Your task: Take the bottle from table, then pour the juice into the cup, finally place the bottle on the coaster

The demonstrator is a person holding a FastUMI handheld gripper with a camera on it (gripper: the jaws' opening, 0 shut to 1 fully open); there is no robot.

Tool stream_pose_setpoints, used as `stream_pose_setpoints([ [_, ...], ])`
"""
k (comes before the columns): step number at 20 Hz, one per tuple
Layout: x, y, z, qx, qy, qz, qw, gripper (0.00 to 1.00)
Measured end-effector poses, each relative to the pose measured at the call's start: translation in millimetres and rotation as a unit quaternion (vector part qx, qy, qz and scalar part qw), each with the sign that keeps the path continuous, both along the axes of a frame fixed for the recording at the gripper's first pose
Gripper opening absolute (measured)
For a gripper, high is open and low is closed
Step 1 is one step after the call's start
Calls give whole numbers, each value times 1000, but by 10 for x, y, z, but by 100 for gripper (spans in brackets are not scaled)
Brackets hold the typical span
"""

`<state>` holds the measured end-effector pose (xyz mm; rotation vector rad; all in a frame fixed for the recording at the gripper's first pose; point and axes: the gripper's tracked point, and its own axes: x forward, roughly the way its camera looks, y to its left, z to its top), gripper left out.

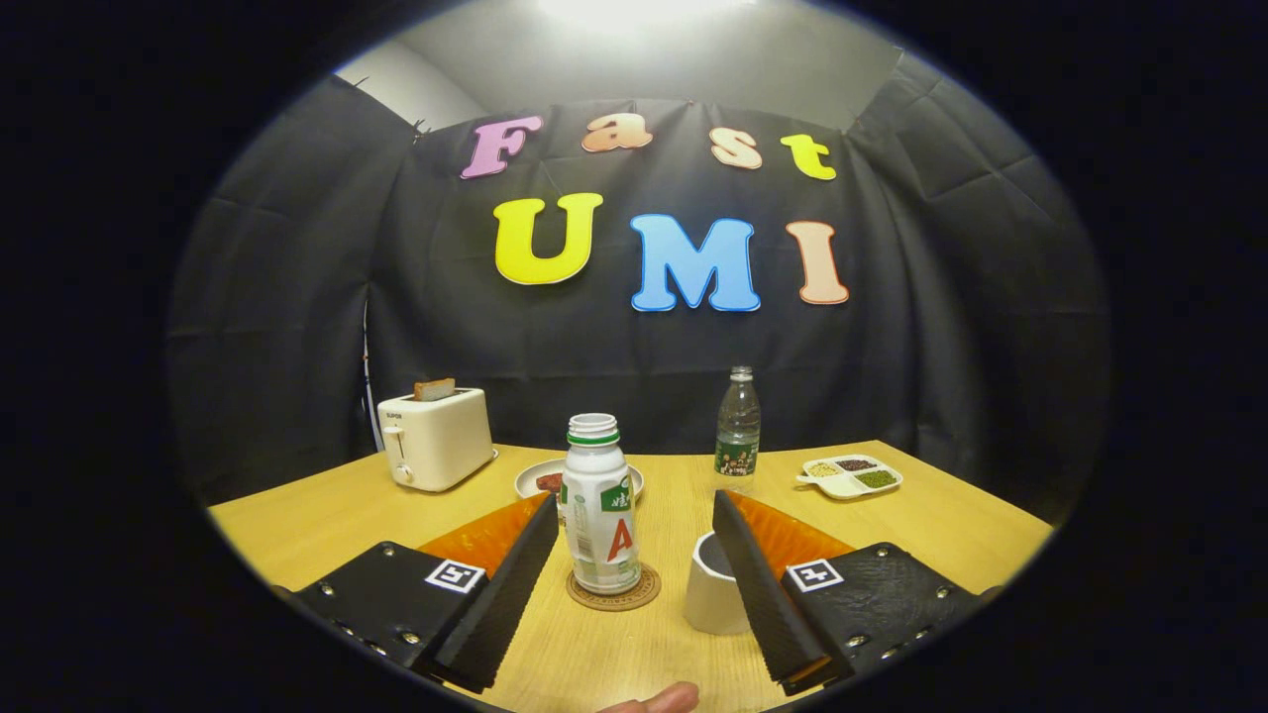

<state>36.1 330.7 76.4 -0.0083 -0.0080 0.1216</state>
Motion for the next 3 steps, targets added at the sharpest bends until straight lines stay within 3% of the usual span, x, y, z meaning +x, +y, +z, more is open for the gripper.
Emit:
stream_pose_setpoints([
  [3, -52, -253, 25, 11, 1, -10, 1000, 95],
])
